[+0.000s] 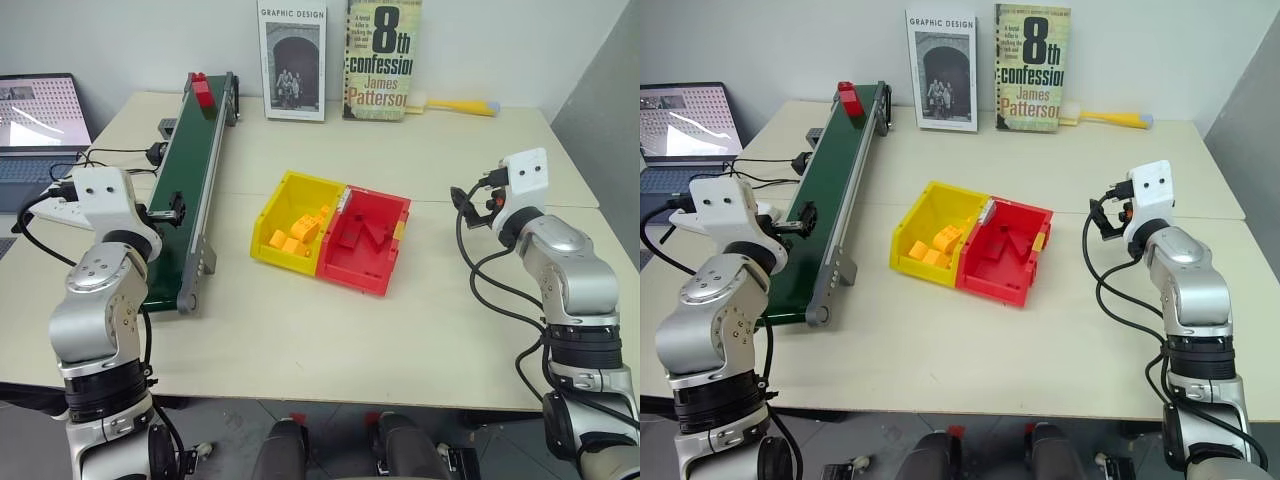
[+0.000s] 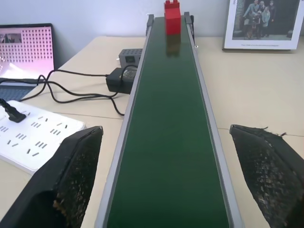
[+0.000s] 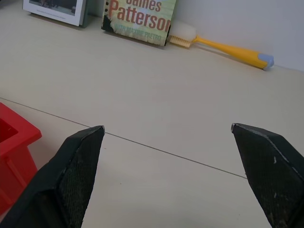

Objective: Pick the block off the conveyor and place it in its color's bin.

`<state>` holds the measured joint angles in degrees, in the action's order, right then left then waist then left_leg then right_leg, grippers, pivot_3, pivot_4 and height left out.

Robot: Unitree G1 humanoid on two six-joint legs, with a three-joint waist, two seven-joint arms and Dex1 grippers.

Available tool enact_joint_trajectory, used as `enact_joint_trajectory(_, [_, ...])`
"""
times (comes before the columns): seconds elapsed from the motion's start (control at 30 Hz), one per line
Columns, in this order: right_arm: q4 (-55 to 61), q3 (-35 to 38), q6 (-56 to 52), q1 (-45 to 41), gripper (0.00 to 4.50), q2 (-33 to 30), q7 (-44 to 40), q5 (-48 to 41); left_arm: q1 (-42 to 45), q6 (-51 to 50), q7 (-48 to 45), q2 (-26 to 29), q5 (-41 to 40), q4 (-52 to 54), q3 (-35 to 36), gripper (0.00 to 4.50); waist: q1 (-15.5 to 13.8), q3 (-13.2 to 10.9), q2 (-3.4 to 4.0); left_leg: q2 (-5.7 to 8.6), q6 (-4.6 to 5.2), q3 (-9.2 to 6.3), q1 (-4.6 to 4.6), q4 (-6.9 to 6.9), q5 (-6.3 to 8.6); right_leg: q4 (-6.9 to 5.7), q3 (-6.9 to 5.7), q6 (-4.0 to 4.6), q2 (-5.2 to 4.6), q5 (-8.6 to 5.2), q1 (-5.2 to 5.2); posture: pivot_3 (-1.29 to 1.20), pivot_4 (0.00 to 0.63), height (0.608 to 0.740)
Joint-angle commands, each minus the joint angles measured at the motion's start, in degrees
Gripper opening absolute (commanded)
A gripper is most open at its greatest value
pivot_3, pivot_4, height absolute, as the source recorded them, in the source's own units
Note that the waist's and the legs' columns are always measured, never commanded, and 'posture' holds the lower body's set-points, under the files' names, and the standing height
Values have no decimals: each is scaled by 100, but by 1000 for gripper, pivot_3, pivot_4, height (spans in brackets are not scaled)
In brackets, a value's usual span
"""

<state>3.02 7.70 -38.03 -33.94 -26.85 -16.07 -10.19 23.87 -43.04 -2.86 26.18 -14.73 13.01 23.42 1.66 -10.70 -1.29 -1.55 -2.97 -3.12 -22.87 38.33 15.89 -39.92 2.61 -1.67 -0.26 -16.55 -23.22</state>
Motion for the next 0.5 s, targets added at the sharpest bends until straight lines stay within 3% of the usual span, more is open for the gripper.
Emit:
enact_joint_trajectory(0.03, [275, 121, 103, -232, 4500, -83, -202, -164, 112, 243, 85, -22, 67, 126, 20, 4479, 0, 0, 0, 0, 0, 0, 0, 0, 0, 0, 0, 0, 0, 0, 0, 0, 150, 740])
enact_joint_trajectory(0.1, [344, 138, 79, -302, 4500, -135, -503, -371, 135, 306, 146, -70, 114, 12, -6, 4479, 0, 0, 0, 0, 0, 1, 0, 0, 0, 0, 1, 0, 0, 0, 0, 0, 150, 740])
enact_joint_trajectory(0.33, [1108, -159, -438, -513, 4500, -710, -2746, -1906, 413, 494, 93, -75, 108, -402, -82, 4479, 0, 0, 0, 1, 1, -5, -1, -1, 1, 3, -6, 0, 2, 0, 0, 0, 150, 740])
enact_joint_trajectory(0.5, [984, -351, -611, -979, 4500, -964, -3385, -2273, 691, 630, 29, 26, 158, -817, -140, 4479, 0, 0, -1, 1, 2, -8, 1, 3, 1, 2, -8, 0, 3, 0, 4, 0, 150, 740])
